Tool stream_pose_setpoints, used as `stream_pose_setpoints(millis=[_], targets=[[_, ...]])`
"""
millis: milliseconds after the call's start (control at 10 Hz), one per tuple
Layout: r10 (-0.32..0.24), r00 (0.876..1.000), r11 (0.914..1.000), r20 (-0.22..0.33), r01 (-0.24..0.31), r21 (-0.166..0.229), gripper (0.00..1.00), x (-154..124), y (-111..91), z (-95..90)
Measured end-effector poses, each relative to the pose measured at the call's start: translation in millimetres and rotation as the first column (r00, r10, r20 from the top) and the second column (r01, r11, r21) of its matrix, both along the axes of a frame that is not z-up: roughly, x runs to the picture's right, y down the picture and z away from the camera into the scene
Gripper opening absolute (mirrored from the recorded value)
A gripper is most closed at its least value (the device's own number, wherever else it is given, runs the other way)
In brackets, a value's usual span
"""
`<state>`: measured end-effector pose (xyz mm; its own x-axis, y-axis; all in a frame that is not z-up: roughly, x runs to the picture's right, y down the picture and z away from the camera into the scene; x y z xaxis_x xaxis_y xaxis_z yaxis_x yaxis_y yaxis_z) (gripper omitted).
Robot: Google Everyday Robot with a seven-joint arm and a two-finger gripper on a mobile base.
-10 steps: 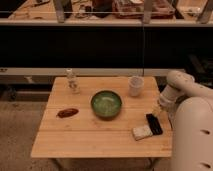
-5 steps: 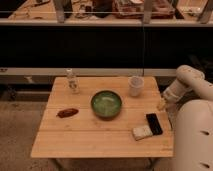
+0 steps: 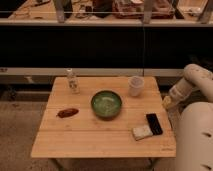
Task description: Push the eraser across the table
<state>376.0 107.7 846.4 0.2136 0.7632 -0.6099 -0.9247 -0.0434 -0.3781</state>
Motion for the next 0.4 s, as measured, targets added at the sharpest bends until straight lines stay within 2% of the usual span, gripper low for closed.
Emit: stream_pose_setpoints(millis=[200,400], targets=[[-0.013,1.000,0.9999,0.015,0.013,-0.003,0.00,3.0,5.0,-11.6],[-0.016,1.000,0.9999,0.019,0.016,-0.002,0.00,0.1,3.7,-10.4]])
